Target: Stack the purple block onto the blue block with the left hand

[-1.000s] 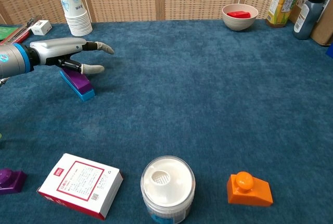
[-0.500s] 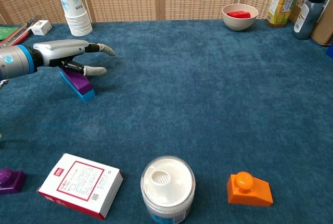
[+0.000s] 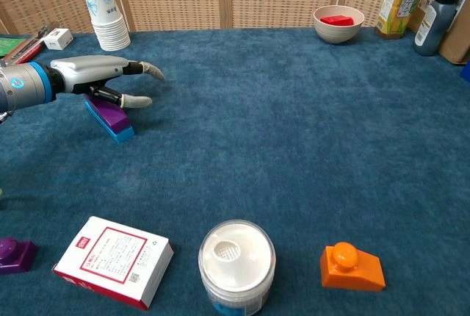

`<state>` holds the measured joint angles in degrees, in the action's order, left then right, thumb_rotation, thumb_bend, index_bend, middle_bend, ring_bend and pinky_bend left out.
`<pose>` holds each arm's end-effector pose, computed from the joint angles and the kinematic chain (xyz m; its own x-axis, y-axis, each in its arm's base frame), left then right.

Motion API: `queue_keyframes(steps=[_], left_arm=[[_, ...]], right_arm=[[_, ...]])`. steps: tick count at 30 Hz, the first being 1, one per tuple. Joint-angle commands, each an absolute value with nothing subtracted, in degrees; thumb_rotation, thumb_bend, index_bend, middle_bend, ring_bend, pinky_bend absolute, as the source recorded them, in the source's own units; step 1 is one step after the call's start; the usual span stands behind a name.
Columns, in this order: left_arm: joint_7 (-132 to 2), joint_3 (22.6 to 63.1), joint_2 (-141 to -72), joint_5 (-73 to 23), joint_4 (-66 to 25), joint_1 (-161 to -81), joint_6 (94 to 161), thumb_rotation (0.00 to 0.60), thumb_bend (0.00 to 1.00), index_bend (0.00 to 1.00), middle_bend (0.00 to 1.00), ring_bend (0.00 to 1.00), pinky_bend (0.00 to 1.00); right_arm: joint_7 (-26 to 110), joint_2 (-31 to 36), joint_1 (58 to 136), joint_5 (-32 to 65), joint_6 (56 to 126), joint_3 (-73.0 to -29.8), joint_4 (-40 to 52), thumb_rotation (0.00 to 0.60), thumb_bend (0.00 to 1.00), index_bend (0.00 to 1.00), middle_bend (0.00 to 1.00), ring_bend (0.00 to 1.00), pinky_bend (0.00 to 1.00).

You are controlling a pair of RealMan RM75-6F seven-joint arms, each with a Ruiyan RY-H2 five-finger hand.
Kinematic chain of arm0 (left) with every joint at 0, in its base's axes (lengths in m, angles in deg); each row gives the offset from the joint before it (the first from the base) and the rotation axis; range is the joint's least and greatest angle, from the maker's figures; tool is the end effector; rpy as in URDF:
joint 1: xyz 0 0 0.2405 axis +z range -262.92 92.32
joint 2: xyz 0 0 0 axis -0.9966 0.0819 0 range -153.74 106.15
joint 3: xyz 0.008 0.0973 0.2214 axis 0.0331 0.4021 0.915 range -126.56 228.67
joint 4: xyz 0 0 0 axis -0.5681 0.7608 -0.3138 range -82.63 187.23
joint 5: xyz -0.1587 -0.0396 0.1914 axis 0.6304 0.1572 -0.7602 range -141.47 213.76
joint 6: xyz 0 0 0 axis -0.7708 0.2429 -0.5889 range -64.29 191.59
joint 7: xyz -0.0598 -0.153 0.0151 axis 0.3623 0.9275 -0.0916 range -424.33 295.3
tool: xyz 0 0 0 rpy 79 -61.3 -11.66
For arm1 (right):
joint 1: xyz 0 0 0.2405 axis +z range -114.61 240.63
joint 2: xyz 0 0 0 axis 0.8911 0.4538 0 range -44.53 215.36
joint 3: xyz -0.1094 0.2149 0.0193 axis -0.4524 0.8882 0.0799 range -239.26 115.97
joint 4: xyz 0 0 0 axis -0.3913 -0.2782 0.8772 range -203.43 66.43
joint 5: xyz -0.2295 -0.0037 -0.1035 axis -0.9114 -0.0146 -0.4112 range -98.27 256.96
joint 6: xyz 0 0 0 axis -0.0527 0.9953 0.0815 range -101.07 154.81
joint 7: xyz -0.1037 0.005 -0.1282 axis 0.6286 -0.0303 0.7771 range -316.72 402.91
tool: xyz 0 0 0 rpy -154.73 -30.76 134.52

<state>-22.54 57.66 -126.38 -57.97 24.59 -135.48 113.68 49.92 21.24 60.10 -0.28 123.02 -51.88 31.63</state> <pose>-0.2396 0.4515 -0.0636 0.4983 0.3639 0.7869 0.8227 -0.4847 -0.2969 -0.3058 -0.1837 0.1562 0.3978 0.2312 0.8879 -0.9096 0.2256 0.3488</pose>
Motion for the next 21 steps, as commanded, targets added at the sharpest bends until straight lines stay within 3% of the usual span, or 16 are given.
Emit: queue_keyframes(steps=[1, 13, 21], left_arm=[[-22.57, 57.77, -126.43, -58.05, 24.67, -135.46, 113.59, 0.16, 0.29, 0.11, 0.04, 0.0, 0.0], [-22.7, 57.28, -125.59, -58.03, 24.04, -135.78, 114.94, 0.16, 0.29, 0.11, 0.04, 0.0, 0.0], [-25.17, 55.3, -119.79, -57.78, 16.2, -136.2, 120.55, 0.164, 0.29, 0.11, 0.04, 0.0, 0.0]], right_arm=[[50.01, 21.29, 60.1, -0.34, 123.05, -51.87, 31.72, 0.6, 0.28, 0.32, 0.17, 0.0, 0.08], [49.92, 21.42, 59.91, -0.62, 123.3, -51.87, 31.95, 0.6, 0.28, 0.32, 0.17, 0.0, 0.08], [49.19, 21.94, 60.22, -1.22, 122.99, -51.71, 31.75, 0.6, 0.28, 0.32, 0.17, 0.0, 0.08]])
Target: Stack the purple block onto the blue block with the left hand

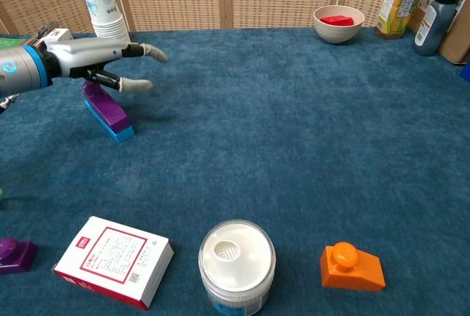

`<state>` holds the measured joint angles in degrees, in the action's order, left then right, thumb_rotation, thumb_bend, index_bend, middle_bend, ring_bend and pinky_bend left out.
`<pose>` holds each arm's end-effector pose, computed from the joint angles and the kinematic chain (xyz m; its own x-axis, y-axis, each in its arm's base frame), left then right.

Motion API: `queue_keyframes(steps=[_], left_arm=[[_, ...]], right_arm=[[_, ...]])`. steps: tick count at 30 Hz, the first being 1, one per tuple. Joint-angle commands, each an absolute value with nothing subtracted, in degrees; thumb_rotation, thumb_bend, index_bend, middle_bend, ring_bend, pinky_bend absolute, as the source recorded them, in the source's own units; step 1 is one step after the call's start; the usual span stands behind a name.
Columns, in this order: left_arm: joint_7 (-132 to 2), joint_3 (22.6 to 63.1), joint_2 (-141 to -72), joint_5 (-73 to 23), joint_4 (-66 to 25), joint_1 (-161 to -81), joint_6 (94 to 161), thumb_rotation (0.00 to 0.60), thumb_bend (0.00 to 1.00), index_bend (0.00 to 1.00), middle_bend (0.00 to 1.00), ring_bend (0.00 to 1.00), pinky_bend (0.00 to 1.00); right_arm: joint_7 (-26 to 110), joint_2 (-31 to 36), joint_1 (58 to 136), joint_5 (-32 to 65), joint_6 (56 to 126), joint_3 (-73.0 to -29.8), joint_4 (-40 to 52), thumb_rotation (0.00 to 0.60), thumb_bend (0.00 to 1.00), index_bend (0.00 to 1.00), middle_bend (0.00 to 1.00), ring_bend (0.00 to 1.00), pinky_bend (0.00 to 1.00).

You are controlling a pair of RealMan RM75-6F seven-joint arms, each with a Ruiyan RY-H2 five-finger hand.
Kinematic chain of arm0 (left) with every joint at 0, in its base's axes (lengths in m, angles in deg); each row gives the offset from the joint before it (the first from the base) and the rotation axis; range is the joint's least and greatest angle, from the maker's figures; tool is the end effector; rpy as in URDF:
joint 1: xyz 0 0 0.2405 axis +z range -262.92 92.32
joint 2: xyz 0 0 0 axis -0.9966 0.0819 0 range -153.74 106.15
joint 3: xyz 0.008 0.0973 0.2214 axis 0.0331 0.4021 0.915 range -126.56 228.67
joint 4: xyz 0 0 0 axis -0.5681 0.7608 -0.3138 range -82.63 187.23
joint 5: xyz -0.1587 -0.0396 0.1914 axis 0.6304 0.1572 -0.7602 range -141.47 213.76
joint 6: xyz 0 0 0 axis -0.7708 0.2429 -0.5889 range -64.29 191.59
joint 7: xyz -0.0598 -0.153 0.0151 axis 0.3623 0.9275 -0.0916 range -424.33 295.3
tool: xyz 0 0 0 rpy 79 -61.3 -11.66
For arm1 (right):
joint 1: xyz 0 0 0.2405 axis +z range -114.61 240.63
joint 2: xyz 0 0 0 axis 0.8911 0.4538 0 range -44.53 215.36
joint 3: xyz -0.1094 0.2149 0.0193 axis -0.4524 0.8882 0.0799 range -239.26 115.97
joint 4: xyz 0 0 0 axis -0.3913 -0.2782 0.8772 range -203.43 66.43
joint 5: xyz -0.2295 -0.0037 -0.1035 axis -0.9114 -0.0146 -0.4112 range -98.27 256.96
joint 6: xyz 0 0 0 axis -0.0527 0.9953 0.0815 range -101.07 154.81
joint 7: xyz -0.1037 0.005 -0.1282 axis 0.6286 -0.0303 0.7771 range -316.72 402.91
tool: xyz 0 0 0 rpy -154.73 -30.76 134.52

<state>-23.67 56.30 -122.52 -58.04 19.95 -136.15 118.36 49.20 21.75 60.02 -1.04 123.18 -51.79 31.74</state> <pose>-0.2211 0.4552 -0.0430 0.4751 0.3028 0.8262 0.8030 -0.5332 -0.2663 -0.3041 -0.1839 0.1588 0.3919 0.2389 0.8885 -0.9141 0.2109 0.3465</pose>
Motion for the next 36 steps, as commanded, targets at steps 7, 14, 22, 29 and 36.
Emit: queue_keyframes(steps=[7, 14, 22, 29, 36], left_arm=[[-32.35, 53.55, -110.44, -56.24, 1.7, -133.96, 125.12, 0.159, 0.29, 0.12, 0.05, 0.0, 0.0], [-43.5, 52.55, -99.5, -52.88, -15.98, -128.69, 129.34, 0.16, 0.29, 0.12, 0.05, 0.0, 0.0], [-53.69, 53.8, -89.28, -49.13, -31.18, -120.09, 135.5, 0.166, 0.29, 0.13, 0.05, 0.0, 0.0], [-59.5, 55.4, -83.57, -47.66, -38.95, -113.3, 140.33, 0.161, 0.29, 0.13, 0.05, 0.0, 0.0], [-63.99, 58.11, -78.79, -47.02, -44.52, -105.75, 145.11, 0.163, 0.29, 0.13, 0.05, 0.0, 0.0]], right_arm=[[49.27, 22.79, 62.43, -1.72, 120.27, -50.99, 31.51, 0.6, 0.28, 0.32, 0.17, 0.0, 0.08], [49.5, 22.68, 65.47, -1.33, 116.45, -50.15, 30.22, 0.6, 0.28, 0.32, 0.17, 0.0, 0.08], [50.38, 21.86, 69.19, -1.91, 112.16, -49.89, 28.57, 0.6, 0.28, 0.32, 0.17, 0.0, 0.08], [52.26, 21.23, 70.85, -2.06, 110.97, -49.96, 27.36, 0.6, 0.28, 0.32, 0.17, 0.0, 0.08], [53.92, 20.67, 72.08, -2.39, 109.54, -50.8, 26.89, 0.6, 0.28, 0.32, 0.17, 0.0, 0.07]])
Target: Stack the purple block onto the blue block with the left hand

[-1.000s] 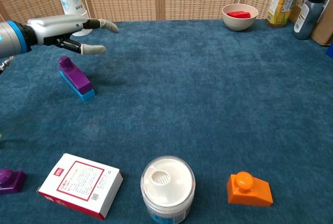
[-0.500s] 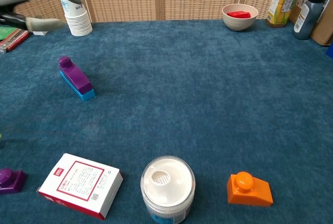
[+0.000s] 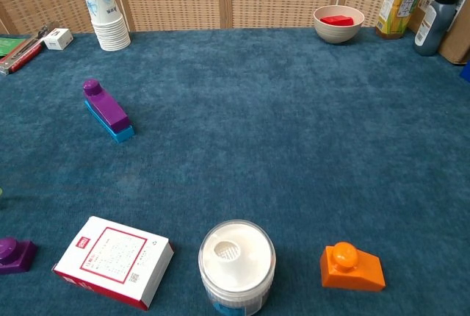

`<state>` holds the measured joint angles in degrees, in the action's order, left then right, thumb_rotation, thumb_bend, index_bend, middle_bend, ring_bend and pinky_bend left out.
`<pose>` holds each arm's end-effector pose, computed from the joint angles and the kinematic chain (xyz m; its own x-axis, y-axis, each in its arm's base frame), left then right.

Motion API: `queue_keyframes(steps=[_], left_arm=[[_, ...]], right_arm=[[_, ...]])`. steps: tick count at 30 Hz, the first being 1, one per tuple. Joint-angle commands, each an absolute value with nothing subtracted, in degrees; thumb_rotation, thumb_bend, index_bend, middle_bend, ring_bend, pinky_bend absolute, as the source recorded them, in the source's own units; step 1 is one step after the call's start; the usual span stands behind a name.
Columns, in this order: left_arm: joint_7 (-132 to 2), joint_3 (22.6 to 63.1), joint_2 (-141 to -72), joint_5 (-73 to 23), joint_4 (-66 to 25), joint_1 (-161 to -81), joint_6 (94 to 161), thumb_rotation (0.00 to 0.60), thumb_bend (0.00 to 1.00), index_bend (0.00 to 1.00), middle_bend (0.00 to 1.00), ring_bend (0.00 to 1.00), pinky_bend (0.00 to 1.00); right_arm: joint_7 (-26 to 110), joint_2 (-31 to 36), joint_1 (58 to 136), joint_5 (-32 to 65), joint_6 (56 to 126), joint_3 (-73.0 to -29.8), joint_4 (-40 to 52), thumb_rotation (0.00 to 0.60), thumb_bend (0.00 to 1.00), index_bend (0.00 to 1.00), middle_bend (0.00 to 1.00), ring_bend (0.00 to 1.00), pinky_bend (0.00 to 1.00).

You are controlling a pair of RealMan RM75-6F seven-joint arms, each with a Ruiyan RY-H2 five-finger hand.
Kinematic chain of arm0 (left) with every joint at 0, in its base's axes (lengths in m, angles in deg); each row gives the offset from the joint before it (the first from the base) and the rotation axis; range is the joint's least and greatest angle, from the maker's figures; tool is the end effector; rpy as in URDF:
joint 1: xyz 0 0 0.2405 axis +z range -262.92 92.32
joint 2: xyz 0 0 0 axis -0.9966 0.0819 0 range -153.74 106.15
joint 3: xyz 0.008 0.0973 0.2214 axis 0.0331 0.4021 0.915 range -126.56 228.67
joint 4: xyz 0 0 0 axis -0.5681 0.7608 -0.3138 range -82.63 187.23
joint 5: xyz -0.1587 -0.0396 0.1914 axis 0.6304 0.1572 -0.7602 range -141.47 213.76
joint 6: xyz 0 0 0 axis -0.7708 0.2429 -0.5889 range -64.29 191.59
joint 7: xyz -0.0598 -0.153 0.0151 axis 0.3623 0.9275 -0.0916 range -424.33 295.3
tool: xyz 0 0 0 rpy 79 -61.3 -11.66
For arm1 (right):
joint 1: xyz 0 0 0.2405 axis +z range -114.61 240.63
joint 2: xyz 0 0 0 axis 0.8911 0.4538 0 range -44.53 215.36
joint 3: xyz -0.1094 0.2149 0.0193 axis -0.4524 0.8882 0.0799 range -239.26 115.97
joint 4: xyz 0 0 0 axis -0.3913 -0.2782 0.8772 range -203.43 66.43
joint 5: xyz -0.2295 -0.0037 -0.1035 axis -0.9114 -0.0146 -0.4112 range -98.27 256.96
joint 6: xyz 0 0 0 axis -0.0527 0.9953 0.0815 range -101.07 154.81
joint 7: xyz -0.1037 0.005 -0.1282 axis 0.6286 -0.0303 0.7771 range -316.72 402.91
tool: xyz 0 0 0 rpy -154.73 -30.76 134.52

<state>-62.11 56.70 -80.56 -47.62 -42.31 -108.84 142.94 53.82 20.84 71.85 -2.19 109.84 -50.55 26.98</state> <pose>-0.2781 0.2657 0.1215 0.4799 0.0907 0.8726 0.8616 -0.2362 -0.4493 -0.2820 -0.2579 0.1296 0.4802 0.1217 0.8687 -0.8753 0.0027 0.4835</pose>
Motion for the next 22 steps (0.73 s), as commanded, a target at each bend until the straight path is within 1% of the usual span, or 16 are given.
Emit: queue_keyframes(steps=[1, 6, 12, 17, 20, 22], left_arm=[[-64.67, 58.44, -78.38, -46.97, -45.29, -104.66, 145.94, 0.163, 0.29, 0.14, 0.05, 0.0, 0.0], [-66.56, 59.65, -77.66, -46.4, -47.48, -99.24, 149.84, 0.16, 0.29, 0.14, 0.06, 0.0, 0.0], [-67.79, 59.19, -78.81, -47.46, -46.27, -94.95, 154.11, 0.171, 0.29, 0.16, 0.06, 0.0, 0.0], [-67.5, 58.42, -79.65, -47.86, -46.34, -93.35, 155.18, 0.179, 0.29, 0.17, 0.07, 0.0, 0.0], [-67.82, 57.98, -80.44, -48.88, -46.38, -92.73, 155.57, 0.198, 0.29, 0.17, 0.07, 0.0, 0.0], [-68.44, 57.52, -80.92, -49.19, -46.29, -92.4, 155.61, 0.2, 0.29, 0.17, 0.07, 0.0, 0.0]], right_arm=[[53.93, 20.58, 72.19, -2.52, 109.46, -50.93, 26.83, 0.6, 0.28, 0.32, 0.17, 0.0, 0.07], [54.48, 20.4, 72.35, -3.16, 109.51, -51.67, 26.81, 0.6, 0.28, 0.32, 0.17, 0.0, 0.07], [54.07, 20.24, 72.55, -3.41, 109.53, -52.09, 26.75, 0.6, 0.28, 0.32, 0.17, 0.0, 0.07], [53.28, 19.99, 72.6, -3.91, 109.75, -52.45, 26.39, 0.6, 0.29, 0.32, 0.17, 0.0, 0.07], [52.74, 19.99, 72.4, -4.09, 109.9, -52.86, 26.1, 0.6, 0.29, 0.32, 0.17, 0.0, 0.07], [52.51, 20.07, 72.38, -4.12, 109.96, -52.96, 26.01, 0.6, 0.28, 0.32, 0.17, 0.0, 0.07]])
